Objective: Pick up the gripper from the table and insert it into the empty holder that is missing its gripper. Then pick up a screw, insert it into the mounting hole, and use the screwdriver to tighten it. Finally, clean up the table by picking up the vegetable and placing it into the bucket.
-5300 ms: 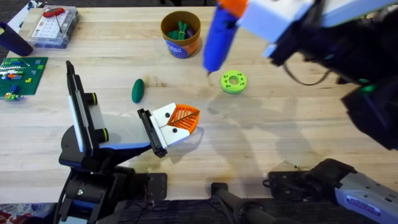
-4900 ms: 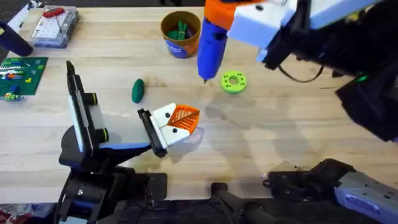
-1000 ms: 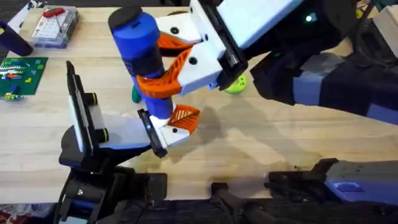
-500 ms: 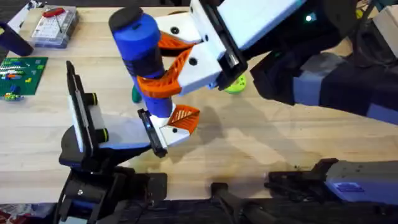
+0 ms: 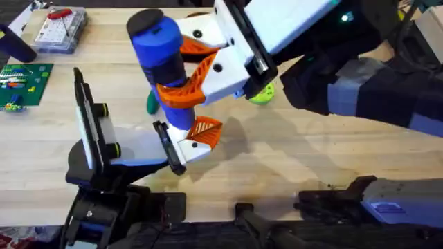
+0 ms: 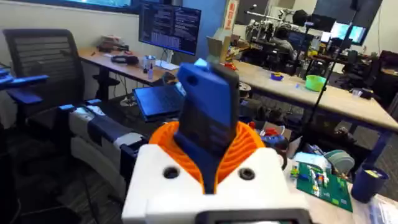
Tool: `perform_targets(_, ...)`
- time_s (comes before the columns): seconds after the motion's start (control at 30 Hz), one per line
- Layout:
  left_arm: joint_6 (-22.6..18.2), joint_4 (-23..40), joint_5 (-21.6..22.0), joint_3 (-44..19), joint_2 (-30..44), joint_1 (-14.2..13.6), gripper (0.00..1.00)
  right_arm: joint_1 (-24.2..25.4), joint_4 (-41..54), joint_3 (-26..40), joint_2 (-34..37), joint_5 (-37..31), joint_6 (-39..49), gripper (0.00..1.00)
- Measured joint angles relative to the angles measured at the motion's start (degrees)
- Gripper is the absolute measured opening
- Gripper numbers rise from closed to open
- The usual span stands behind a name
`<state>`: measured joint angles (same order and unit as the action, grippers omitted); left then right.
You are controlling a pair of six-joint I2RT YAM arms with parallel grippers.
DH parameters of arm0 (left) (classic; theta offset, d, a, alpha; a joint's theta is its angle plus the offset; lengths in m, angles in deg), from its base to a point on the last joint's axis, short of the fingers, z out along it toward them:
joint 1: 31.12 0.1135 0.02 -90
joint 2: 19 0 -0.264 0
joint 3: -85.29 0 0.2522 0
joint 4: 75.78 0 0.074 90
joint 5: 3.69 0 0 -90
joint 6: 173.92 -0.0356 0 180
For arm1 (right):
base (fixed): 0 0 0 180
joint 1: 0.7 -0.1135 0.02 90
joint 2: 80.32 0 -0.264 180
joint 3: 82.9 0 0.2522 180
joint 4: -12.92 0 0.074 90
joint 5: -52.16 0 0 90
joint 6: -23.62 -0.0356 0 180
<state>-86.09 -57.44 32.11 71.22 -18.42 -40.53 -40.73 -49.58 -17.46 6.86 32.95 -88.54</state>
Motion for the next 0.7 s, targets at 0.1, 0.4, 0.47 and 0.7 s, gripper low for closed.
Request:
perform_targets(0.1,0.0,0.0,0.0,0.0,0.0,0.0,0.011,0.0,0.0,0.0,0.0,0.04,0.07,0.045)
perform_targets(0.4,0.0,0.0,0.0,0.0,0.0,0.0,0.011,0.0,0.22,0.0,0.0,0.04,0.15,0.045)
perform_targets(0.47,0.0,0.0,0.0,0.0,0.0,0.0,0.011,0.0,0.84,0.0,0.0,0.04,0.15,0.045)
perform_targets(0.7,0.0,0.0,-0.02,0.0,0.0,0.0,0.011,0.0,1.07,0.0,0.3,0.04,0.17,0.046)
